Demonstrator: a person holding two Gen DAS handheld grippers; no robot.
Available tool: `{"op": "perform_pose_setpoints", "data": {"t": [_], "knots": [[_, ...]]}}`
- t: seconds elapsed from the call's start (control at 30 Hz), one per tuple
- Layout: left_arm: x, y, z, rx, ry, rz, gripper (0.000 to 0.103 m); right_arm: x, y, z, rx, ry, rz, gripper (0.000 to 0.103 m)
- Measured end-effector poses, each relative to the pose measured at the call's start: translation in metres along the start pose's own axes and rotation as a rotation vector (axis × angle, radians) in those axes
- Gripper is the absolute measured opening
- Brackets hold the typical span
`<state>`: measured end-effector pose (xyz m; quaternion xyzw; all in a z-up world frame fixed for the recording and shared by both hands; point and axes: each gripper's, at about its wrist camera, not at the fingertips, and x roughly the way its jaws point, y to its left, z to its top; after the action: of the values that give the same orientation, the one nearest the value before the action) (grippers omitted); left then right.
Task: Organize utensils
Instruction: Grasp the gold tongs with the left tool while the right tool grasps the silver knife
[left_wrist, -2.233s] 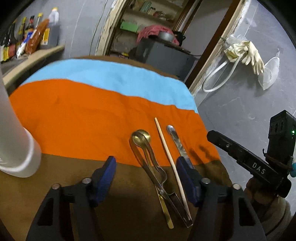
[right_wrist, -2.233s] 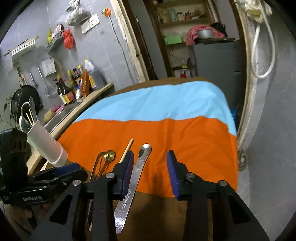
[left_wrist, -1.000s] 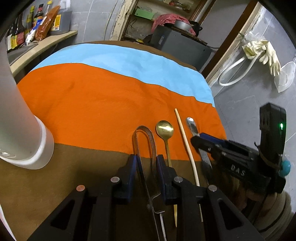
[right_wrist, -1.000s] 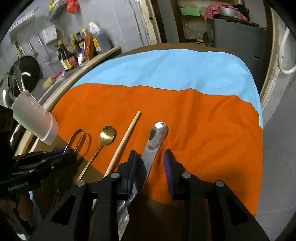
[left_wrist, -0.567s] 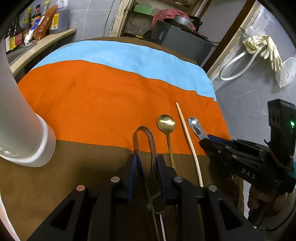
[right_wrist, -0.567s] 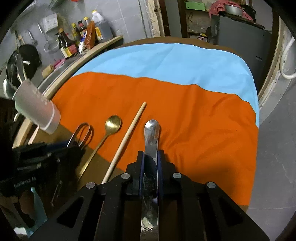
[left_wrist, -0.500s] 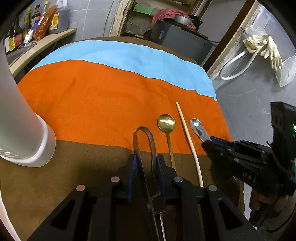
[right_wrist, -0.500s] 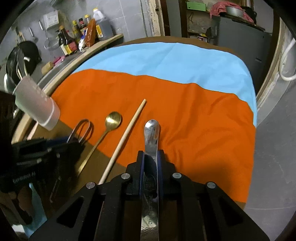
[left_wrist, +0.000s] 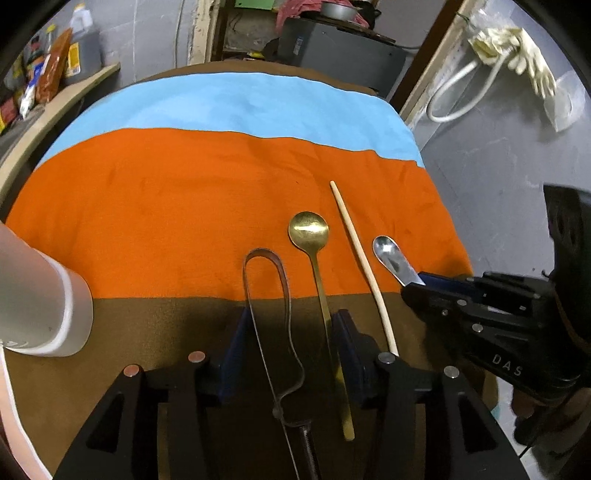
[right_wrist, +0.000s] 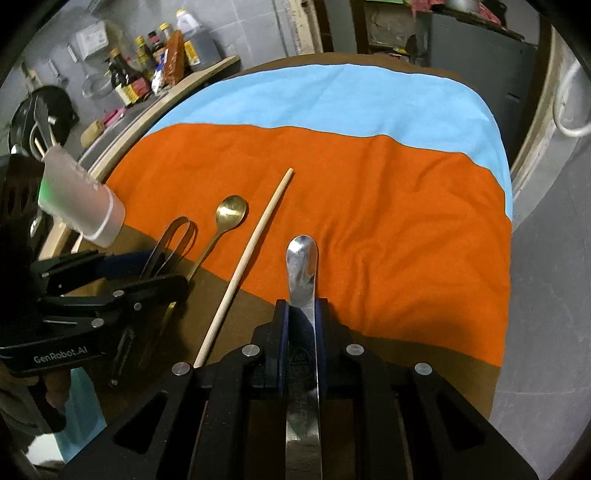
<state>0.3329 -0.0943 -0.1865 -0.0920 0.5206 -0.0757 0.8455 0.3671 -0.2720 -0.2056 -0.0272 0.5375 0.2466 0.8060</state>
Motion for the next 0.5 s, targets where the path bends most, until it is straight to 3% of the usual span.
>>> {"op": "perform_pose_setpoints", "data": {"t": [0.37,0.5], "knots": [[-0.001,0.02,0.0,-0.074,-0.004,-0.125,0.044,0.002,0.001,0.001,0.044,-0.003,0.011,0.014],[-0.002,0.017,-0.003,-0.074,-0.008,-0.077,0.03,0.003,0.003,0.0,0.048,-0.006,0.009,0.014]]}}
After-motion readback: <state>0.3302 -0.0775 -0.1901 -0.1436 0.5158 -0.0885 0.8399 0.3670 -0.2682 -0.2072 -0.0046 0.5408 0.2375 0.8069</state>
